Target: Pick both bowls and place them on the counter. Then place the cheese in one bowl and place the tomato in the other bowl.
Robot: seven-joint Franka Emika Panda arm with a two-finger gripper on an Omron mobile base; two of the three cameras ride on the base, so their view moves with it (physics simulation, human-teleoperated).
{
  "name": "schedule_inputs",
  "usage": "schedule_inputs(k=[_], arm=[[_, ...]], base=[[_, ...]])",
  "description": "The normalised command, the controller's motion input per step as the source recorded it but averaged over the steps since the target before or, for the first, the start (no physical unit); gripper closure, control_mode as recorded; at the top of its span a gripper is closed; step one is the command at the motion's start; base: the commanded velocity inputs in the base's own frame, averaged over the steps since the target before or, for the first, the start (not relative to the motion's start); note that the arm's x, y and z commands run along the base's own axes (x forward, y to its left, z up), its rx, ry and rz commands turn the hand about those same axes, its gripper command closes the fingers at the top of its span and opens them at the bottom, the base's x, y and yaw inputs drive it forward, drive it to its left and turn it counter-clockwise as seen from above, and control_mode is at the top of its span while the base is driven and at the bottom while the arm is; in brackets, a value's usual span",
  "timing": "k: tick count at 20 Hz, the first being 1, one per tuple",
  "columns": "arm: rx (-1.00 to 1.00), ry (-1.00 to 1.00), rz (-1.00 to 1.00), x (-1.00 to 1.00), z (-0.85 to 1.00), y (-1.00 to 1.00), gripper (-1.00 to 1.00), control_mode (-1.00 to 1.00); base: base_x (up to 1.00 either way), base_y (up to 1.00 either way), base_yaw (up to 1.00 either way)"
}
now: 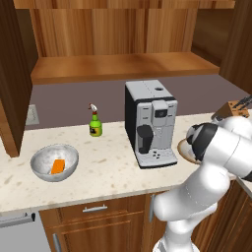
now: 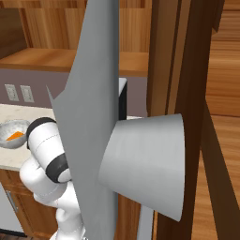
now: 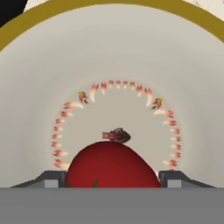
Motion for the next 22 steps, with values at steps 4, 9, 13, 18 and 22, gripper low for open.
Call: schedule_inputs(k=[4,9,13,18,22], arm=[[0.00,0.00,0.03,0.00,-0.01,-0.03,-1.00,-1.00],[0.00,0.00,0.01,0.00,0.07,-0.02,-1.00,-1.00],[0.00,-0.02,0.00,-0.02,0.22,0.00,-1.00,-1.00],[-0.01,-0.07,0.00,-0.16,0.26,0.08,-1.00,-1.00],[-0.02,-0.08,0.00,-0.26,0.26,0.18,-1.00,-1.00]], base=[[0.00,0.00,0.00],[0.00,0.00,0.00],[0.00,0.00,0.00],[0.00,0.00,0.00],[0.00,0.00,0.00]])
